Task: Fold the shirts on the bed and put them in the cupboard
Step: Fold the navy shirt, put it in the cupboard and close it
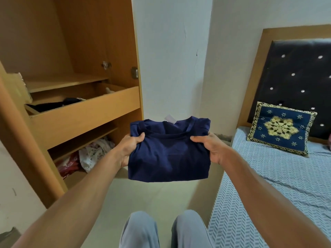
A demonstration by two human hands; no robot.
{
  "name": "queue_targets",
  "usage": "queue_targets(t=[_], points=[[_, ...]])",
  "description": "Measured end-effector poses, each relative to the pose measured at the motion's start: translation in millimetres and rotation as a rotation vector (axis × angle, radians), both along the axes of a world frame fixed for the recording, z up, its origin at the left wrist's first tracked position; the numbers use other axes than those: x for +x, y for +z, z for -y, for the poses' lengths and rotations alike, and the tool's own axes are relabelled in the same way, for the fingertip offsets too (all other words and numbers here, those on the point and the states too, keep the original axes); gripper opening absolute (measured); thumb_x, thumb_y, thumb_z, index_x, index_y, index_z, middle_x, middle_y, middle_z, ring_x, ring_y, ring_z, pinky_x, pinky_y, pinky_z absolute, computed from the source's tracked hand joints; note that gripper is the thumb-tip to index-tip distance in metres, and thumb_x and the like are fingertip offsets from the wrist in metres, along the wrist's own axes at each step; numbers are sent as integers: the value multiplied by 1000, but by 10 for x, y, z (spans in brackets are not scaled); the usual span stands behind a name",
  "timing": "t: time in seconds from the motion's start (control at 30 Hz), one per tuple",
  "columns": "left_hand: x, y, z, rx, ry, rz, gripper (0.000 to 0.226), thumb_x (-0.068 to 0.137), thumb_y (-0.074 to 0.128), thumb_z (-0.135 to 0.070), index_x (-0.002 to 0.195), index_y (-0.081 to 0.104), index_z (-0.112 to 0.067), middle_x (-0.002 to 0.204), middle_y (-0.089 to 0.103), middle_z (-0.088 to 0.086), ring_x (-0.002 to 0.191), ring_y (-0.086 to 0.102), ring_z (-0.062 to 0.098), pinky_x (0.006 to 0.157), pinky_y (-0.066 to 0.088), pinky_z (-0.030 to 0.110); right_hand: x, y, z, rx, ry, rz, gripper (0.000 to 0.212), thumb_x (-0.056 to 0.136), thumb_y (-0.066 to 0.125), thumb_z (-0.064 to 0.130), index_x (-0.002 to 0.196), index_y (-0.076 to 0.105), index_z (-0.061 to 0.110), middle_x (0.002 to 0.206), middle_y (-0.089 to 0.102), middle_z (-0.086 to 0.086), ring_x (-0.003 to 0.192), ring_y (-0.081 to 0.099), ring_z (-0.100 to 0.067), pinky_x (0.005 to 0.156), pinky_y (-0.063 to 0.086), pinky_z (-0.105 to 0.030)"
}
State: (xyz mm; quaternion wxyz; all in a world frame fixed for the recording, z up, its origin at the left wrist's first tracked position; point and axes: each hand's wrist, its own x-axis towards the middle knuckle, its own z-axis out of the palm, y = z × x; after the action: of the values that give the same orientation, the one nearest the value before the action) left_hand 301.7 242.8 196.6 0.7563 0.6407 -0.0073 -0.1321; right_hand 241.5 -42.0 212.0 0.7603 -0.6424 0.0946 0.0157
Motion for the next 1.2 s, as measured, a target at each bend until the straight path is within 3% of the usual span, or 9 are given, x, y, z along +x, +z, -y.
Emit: queue_targets(t=[0.2,0.4,0.53,0.7,0.97,1.1,1.2], points=[[756,-151,42,-11,6,-39,26,102,58,-22,124,65,-10,119,72,17,107,70,35,92,57,47,731,-114,31,-3,-6,-52,30,90,71,3,120,67,7,106,77,-15,96,75,-31,82,60,-42],[1775,-361,130,-13,-11,-92,24,100,61,-23,121,68,-12,116,74,14,105,72,32,87,57,44,1720,-294,146,7,-35,-103,29,90,72,4,118,68,9,105,77,-13,94,76,-30,78,59,-40],[2325,-194,174,-16,-25,-134,24,101,59,-23,120,68,-9,114,74,14,103,72,30,81,59,40,2311,-148,164,10,-25,-120,28,91,70,2,118,68,8,104,77,-13,93,76,-29,81,59,-41],[2622,628,132,-30,-51,-199,25,103,57,-21,122,67,-7,117,73,17,109,70,34,94,55,46,2707,602,129,24,-17,-158,29,90,70,2,119,68,7,108,76,-16,96,75,-31,83,59,-42],[2528,2364,-154,53,-23,-211,26,93,55,5,111,70,-6,104,77,15,91,74,29,85,57,41,2801,2261,-79,42,38,-227,28,90,69,1,118,68,7,110,75,-20,101,73,-37,94,56,-50],[2448,2888,-412,71,10,-243,33,91,57,9,120,67,-2,118,71,21,106,70,38,95,56,47,2785,2833,-293,32,71,-265,29,90,69,1,119,66,6,108,75,-19,100,73,-38,96,55,-53],[2405,3147,-599,52,23,-277,40,90,61,8,127,64,-6,119,72,17,108,70,36,88,58,43,2799,3145,-468,22,108,-279,26,93,68,1,118,67,7,106,76,-17,98,74,-34,88,59,-46]])
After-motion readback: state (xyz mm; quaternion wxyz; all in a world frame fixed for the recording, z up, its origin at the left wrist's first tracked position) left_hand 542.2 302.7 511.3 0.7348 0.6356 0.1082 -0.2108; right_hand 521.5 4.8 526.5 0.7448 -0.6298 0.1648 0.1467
